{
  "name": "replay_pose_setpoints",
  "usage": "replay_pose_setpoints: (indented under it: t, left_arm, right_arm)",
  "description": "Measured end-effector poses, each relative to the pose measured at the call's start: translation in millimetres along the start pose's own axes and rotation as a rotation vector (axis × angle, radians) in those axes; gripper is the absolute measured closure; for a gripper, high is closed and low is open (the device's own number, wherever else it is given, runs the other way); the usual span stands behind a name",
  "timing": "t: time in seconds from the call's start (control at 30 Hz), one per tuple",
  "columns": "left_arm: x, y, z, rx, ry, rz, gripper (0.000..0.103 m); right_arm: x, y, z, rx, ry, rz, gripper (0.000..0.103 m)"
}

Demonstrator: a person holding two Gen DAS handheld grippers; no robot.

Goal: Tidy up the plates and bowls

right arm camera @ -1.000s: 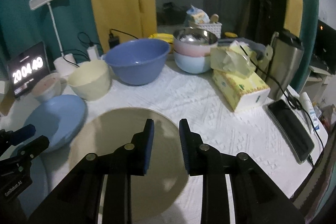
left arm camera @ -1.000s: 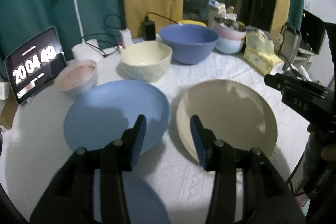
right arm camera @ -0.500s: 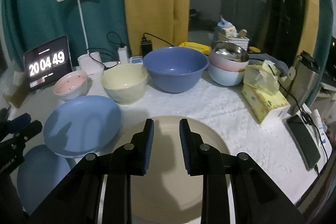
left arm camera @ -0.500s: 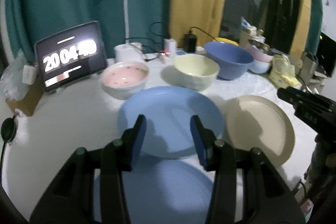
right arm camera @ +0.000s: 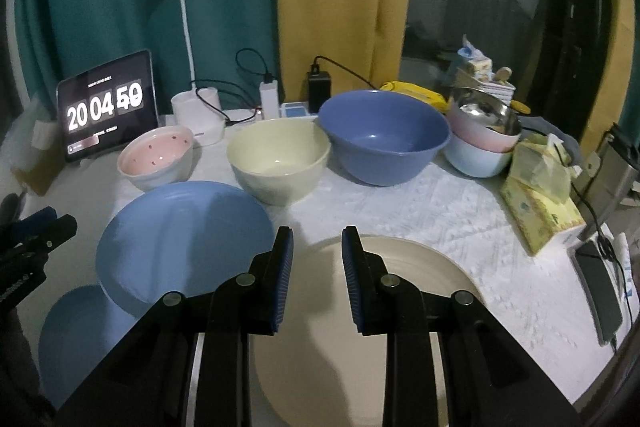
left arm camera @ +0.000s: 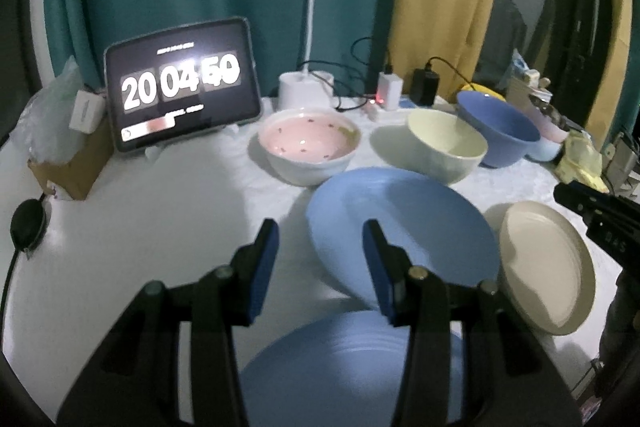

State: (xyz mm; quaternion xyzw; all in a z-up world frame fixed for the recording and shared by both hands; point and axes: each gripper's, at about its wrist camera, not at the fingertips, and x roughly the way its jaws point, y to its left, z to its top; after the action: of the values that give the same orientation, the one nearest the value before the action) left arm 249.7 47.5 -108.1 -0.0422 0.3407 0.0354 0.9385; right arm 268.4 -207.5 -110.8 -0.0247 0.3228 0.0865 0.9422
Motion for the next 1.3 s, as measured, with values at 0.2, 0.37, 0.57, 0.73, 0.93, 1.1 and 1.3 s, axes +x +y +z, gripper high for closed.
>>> replay_pose_setpoints:
  t: [0.2,0.37,0.57,0.73,0.93,1.1,1.3]
  left_arm:
    - [19,6,2,-0.015,0.038,0.003,0.057]
    - [35,8,4,-0.039,0.072,-0.016,0.057]
    - [57,5,6,-0.033,0.127,-0.018,0.056]
    - [70,5,5,-0.043,0.169,-0.016,0.056]
    - [84,6,3,-0.050,0.208,-0.015,0.056]
    - [92,4,1,-0.046,0.237,-0.018,0.056]
    - [98,4,-2,-0.050,0.276,-0.036,0.055]
  right_arm:
    - [19,11,5,-0.011,0.025,0.021,0.076]
    - [42,16,5,-0.013,0.063,0.047,0.076]
    - [68,26,2,-0.015,0.116,0.093,0.076]
    - [87,29,2,-0.014,0.152,0.121,0.076]
    - [103,29,3,-0.009,0.192,0.137,0.076]
    - [113,31,2,-0.003,0.237,0.156,0.076]
    - [122,31,-1,0.011,0.293,0.176,0.076]
